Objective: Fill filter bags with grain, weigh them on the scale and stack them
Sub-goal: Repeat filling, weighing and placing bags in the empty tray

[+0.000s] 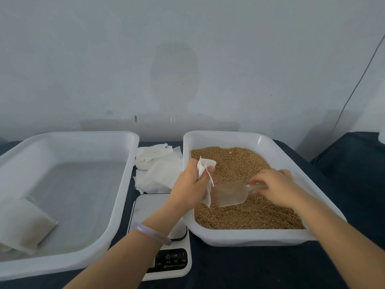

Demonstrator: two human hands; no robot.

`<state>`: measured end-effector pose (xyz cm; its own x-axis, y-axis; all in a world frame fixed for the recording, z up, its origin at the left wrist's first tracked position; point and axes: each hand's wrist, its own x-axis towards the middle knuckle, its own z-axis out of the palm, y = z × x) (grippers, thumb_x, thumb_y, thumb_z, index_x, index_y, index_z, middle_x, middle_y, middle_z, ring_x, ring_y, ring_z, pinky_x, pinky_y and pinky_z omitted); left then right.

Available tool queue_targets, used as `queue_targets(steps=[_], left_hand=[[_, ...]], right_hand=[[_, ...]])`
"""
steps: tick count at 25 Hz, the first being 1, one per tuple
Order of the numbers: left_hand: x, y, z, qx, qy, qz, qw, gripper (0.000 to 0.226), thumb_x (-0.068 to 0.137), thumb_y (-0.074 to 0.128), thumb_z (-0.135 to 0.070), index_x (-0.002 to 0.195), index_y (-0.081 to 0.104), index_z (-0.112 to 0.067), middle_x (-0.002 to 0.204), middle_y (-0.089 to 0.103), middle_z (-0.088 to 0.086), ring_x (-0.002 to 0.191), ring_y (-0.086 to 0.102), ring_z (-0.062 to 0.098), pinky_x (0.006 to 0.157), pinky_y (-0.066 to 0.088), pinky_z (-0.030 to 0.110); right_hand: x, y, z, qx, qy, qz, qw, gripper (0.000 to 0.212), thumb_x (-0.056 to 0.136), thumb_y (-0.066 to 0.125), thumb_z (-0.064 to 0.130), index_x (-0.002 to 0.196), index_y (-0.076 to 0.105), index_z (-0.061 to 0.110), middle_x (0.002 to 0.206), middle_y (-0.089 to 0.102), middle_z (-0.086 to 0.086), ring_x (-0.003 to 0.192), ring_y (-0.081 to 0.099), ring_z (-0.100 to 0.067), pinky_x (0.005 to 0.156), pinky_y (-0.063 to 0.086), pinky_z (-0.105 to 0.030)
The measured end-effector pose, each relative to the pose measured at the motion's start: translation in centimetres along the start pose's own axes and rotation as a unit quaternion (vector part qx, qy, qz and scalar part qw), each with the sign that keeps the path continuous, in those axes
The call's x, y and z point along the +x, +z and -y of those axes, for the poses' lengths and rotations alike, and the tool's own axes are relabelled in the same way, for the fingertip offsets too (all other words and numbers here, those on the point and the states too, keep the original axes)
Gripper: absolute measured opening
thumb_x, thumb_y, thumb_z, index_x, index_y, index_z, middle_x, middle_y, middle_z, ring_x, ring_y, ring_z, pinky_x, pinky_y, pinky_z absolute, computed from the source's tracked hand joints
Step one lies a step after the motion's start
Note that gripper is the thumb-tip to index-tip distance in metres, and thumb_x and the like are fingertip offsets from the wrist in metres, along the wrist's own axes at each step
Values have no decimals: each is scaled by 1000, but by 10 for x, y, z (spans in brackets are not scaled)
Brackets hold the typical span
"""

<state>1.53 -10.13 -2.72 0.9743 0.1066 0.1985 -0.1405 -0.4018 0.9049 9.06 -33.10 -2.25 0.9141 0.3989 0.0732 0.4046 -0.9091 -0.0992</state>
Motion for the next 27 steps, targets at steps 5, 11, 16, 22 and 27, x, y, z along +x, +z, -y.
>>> queue_targets(steps=[5, 11, 16, 22, 27], left_hand=[[0, 0, 0, 6, 2, 12, 1000, 34, 84, 65, -42, 96, 40, -21, 74, 62, -12, 62, 57, 4, 54, 47, 28], [1, 1, 3, 113, 20, 23, 993, 43, 77, 70, -25, 101, 34, -20, 82, 53, -10, 76, 60, 18, 65, 51, 34], [0, 1, 1, 96, 13, 15, 995, 39, 78, 68, -34, 102, 41, -22, 82, 58, -11, 78, 62, 14, 66, 50, 33], [1, -1, 5, 14, -8, 12, 1000, 43, 71, 74, -42, 98, 46, -23, 92, 67, -3, 81, 66, 12, 71, 55, 37], [-2, -2, 3, 13, -1, -2, 1000, 46, 69, 74, -53, 94, 49, -24, 81, 64, -10, 63, 60, -1, 51, 45, 14]], right_hand=[[-2, 1, -6, 115, 12, 40, 992, 25, 82, 66, 40, 107, 61, 40, 105, 61, 23, 102, 56, -4, 107, 35, -42], [-15, -51, -19, 201, -14, -5, 979, 24, 88, 60, 25, 105, 56, 42, 98, 56, 30, 94, 54, 6, 85, 41, -18], [-20, -111, -6, 180, -67, -36, 981, 25, 84, 64, 30, 103, 59, 45, 104, 59, 27, 99, 52, 11, 95, 35, -26], [-20, -144, 11, 19, -104, -107, 989, 25, 83, 63, 35, 108, 61, 41, 106, 57, 19, 108, 44, -1, 113, -3, -33], [-19, -151, 24, -20, -120, -131, 984, 25, 84, 64, 33, 108, 62, 40, 108, 59, 15, 111, 45, -6, 112, -7, -31]])
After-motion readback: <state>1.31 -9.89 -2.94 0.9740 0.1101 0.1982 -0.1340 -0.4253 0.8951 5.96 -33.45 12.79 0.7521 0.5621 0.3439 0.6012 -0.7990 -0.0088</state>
